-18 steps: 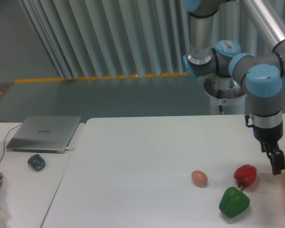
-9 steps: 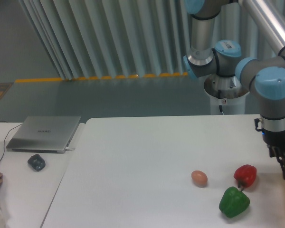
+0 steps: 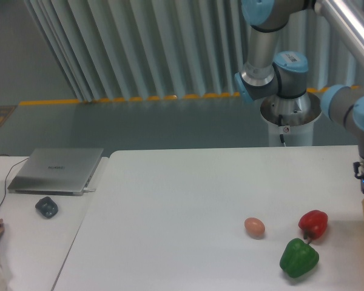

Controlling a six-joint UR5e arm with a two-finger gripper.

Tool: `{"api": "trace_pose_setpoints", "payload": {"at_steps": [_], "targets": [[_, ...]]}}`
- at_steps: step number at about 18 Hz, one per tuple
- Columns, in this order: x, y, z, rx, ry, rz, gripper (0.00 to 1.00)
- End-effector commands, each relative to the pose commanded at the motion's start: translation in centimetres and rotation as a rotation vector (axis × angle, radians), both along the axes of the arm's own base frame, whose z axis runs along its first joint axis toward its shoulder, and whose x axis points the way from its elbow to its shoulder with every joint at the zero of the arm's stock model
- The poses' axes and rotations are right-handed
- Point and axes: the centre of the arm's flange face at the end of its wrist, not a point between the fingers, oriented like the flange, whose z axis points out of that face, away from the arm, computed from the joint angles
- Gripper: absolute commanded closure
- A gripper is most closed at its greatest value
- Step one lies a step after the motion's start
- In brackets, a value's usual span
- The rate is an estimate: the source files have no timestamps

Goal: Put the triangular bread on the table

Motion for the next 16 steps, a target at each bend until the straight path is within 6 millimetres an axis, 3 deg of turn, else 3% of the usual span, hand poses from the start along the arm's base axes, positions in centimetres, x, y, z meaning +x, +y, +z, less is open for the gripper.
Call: {"api": "trace_pose_setpoints", "payload": {"at_steps": [5,10,13,16], "targets": [[-2.7,-2.7,0.2,0.009,0.008,0.089,0.00],[-3.0,-3.1,0.0,0.000,0.008,0.069,0.00],[-4.0,-2.7,-0.8,-0.036,0.036,-0.021,0.00],[-5.3,-2.8,-2.9,-0.130,0.057,-0.079,0.00]]}}
